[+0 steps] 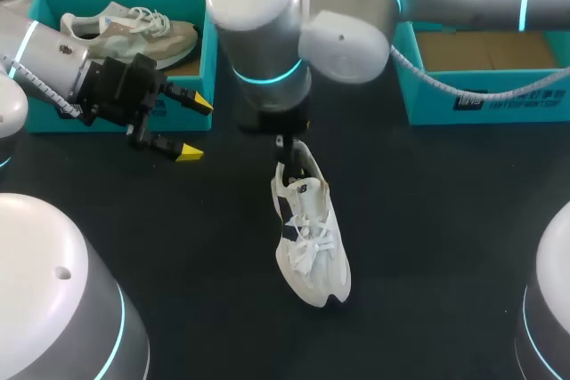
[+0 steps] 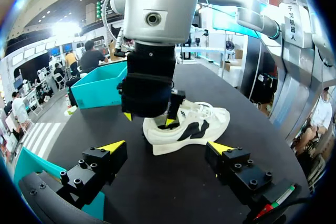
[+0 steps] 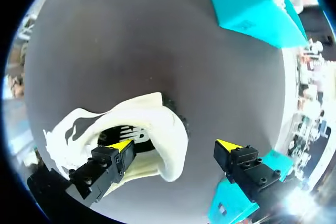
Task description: Take the shoe out of the shoebox, open the shoe tongue, remove and reinsert the insole, then place the shoe into the shoebox
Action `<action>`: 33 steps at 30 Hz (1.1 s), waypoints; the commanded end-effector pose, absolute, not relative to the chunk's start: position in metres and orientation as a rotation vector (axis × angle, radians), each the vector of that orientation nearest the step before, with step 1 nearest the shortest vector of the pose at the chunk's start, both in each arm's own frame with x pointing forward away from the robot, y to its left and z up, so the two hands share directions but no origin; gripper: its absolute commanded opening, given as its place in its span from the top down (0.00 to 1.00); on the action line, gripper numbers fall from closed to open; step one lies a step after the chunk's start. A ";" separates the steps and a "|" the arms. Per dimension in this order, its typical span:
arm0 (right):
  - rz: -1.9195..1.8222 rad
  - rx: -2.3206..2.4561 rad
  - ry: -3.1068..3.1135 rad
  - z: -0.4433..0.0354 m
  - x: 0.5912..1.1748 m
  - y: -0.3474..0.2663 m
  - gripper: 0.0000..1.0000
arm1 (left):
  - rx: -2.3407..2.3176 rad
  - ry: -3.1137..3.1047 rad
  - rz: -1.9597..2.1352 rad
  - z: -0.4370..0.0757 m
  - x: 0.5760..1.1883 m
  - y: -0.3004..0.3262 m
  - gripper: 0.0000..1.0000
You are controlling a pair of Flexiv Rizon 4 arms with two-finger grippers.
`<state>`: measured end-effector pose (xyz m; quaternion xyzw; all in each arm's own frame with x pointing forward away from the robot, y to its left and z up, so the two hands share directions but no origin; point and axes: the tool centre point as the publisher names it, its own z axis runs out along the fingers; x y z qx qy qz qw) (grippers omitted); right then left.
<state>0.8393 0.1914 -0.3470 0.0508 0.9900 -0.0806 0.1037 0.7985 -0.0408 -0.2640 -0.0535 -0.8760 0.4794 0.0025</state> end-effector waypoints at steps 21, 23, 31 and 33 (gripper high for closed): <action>-0.364 0.005 2.931 -0.358 0.848 0.191 1.00 | -0.170 -2.748 1.499 -0.264 0.799 -0.041 0.00; -0.367 0.024 2.924 -0.348 0.846 0.188 1.00 | -0.170 -2.748 1.499 -0.264 0.799 -0.041 0.00; -0.411 0.117 2.888 -0.266 0.823 0.171 1.00 | -0.170 -2.748 1.499 -0.264 0.799 -0.041 0.00; -0.419 0.112 2.878 -0.254 0.821 0.171 1.00 | -0.170 -2.748 1.499 -0.264 0.799 -0.041 0.00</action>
